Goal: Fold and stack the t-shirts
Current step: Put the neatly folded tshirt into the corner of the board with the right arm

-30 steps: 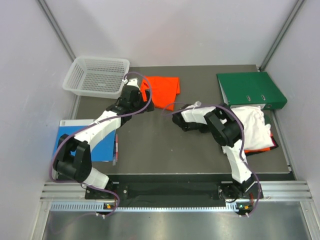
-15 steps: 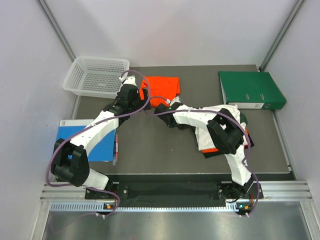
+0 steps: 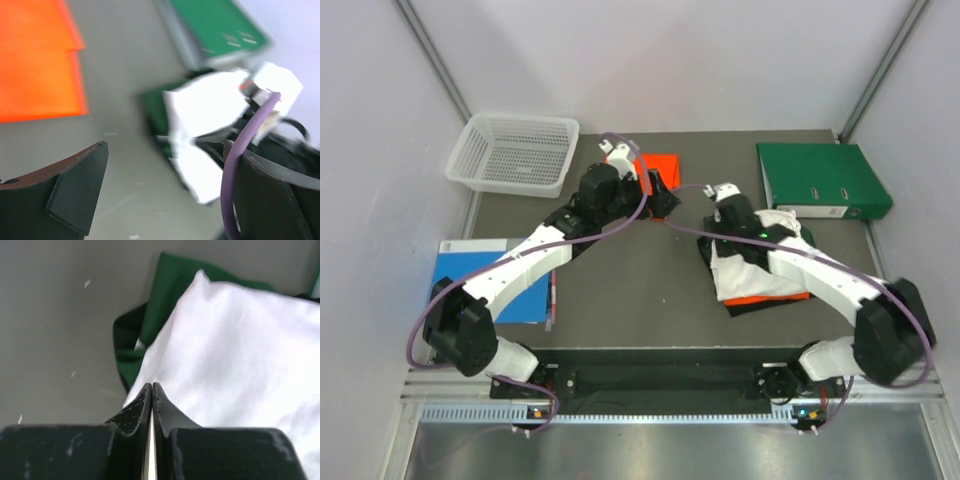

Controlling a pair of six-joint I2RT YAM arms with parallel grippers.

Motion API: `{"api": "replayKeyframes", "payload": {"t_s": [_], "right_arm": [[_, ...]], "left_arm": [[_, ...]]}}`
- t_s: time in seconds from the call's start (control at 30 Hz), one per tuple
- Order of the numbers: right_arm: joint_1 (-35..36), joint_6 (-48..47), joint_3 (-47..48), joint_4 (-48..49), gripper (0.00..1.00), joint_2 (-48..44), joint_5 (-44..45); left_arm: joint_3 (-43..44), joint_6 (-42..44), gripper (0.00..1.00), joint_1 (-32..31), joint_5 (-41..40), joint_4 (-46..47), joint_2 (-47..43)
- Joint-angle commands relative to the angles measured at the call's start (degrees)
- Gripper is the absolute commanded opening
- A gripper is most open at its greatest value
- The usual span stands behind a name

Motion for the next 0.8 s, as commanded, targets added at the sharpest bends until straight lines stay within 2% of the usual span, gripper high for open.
{"api": "replayKeyframes", "payload": {"t_s": [0.0, 0.17, 0.33, 0.43, 0.53, 0.63, 0.77], "right_arm": [[-21.14, 8.80, -9.67, 17.77, 0.00, -21.60, -18.92], [-31.24, 8.80, -14.07, 19.44, 0.00, -23.20, -31.93], [-35.48, 12.22, -18.29, 26.64, 0.00, -24.34, -43.89], [-41.53, 14.68, -21.28, 30.08, 0.00, -22.16, -49.16], [-47.60, 17.23, -24.97, 37.79, 0.00, -17.60, -56.89], [-46.04, 12.16, -22.79, 32.31, 0.00, -15.12, -55.77], [-45.86, 11.09, -21.90, 30.80, 0.00, -15.11, -54.45]], "left_arm": [[-2.96, 4.91, 0.99, 7.90, -19.14, -11.24, 3.21], [-2.26, 4.38, 0.99, 7.82, -17.57, -11.50, 5.23], [-1.38, 4.03, 0.99, 7.82, -17.21, -12.21, 6.64], [-1.47, 4.11, 0.99, 7.82, -17.38, -12.38, 6.90], [-1.38, 4.03, 0.99, 7.90, -17.82, -12.73, 7.08], [-1.29, 4.03, 0.99, 7.82, -17.82, -12.65, 7.35], [-0.85, 3.59, 0.99, 7.82, -17.47, -12.47, 8.57]]}}
